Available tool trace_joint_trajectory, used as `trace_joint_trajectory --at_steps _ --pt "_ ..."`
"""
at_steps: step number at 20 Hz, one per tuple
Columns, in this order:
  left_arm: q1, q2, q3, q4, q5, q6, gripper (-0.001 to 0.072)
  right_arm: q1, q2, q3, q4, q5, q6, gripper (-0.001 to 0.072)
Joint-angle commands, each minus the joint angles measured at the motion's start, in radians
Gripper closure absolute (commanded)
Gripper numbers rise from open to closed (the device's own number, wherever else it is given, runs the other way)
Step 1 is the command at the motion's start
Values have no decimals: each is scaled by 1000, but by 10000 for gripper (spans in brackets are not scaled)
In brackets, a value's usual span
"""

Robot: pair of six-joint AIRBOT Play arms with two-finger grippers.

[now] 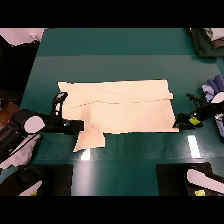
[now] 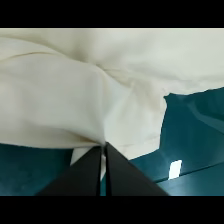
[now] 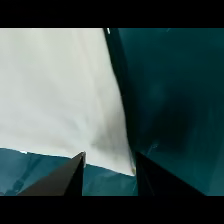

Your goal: Fold the shirts.

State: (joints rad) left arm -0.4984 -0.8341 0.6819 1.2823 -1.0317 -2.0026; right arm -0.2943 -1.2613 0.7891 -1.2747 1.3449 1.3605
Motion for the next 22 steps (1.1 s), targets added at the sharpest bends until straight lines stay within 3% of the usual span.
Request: trace_joint_trajectory --at_steps 1,2,3,4,12,16,19,22 --pt "-1 1 3 0 -9 6 676 46 -15 -28 -3 -35 -9 332" --pt "-1 1 3 -1 -10 6 676 59 -15 -29 -4 -31 -9 417" --pt "-1 1 3 -1 -13 16 676 68 -14 -28 -9 -15 -9 603" --pt "-1 1 5 1 -24 22 676 76 -9 -29 -13 6 -9 692" --pt "-39 2 262 69 -294 73 677 -58 369 -28 -9 172 4 695" --pt "-100 1 305 114 -285 73 677 -121 500 -28 31 143 10 695" --pt "-100 1 305 353 -275 33 676 -79 480 -17 115 56 10 695" --pt "-99 1 305 517 -135 -15 676 -15 386 68 123 -47 11 695"
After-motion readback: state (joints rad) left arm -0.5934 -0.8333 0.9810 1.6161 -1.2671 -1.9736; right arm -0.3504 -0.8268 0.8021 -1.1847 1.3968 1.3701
